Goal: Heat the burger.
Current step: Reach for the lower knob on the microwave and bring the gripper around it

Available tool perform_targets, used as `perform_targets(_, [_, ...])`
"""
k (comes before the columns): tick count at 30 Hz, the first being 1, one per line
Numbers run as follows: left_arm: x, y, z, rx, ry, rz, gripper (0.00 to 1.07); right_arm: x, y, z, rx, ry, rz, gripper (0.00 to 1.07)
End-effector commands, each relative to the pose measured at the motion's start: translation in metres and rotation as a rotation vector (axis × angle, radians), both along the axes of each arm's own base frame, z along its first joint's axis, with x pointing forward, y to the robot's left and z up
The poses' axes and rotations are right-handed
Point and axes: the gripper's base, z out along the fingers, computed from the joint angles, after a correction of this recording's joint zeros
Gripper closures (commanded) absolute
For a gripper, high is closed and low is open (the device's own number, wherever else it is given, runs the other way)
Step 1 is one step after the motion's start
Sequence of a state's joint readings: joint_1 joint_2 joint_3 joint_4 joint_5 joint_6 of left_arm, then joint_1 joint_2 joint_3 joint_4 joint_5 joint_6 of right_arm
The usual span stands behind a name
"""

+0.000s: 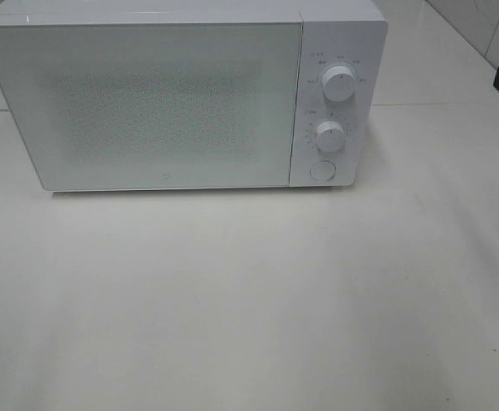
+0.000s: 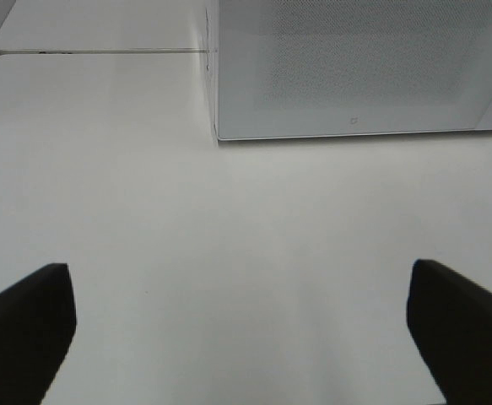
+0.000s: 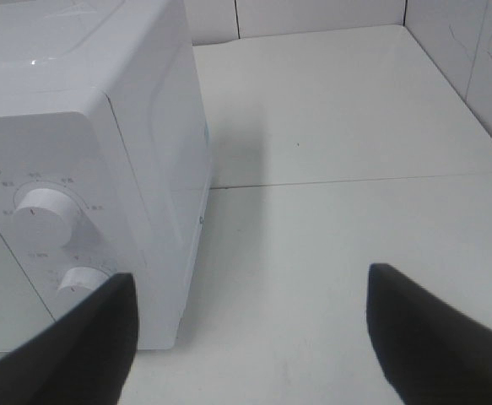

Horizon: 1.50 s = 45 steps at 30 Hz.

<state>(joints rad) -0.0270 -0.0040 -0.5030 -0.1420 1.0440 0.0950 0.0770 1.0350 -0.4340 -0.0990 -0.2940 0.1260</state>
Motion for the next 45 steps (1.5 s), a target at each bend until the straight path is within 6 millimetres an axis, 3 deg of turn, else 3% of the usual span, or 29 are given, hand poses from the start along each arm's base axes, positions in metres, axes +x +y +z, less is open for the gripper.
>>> perform_targets(1, [-0.003, 0.000, 0.000, -0.002, -0.030, 0.001, 0.06, 0.003, -0.001, -0.009, -0.011, -0.035, 0.001, 0.37])
perform_targets(9, [-0.003, 0.000, 0.000, -0.002, -0.030, 0.001, 0.06, 0.006, -0.004, -0.045, 0.005, -0.021, -0.055, 0.37])
perform_targets(16, [-0.003, 0.000, 0.000, -0.002, -0.030, 0.001, 0.06, 0.000, 0.015, -0.067, -0.043, -0.084, -0.049, 0.37])
perform_targets(24, [-0.003, 0.000, 0.000, -0.002, -0.030, 0.001, 0.06, -0.005, 0.046, -0.077, -0.100, -0.126, -0.042, 0.37])
perform_targets(36, [-0.003, 0.000, 0.000, -0.002, -0.030, 0.001, 0.06, -0.016, 0.076, -0.094, -0.133, -0.137, -0.050, 0.37])
perform_targets(45, [-0.003, 0.000, 0.000, -0.002, -0.030, 0.001, 0.06, 0.001, 0.103, -0.103, -0.137, -0.121, -0.035, 0.37])
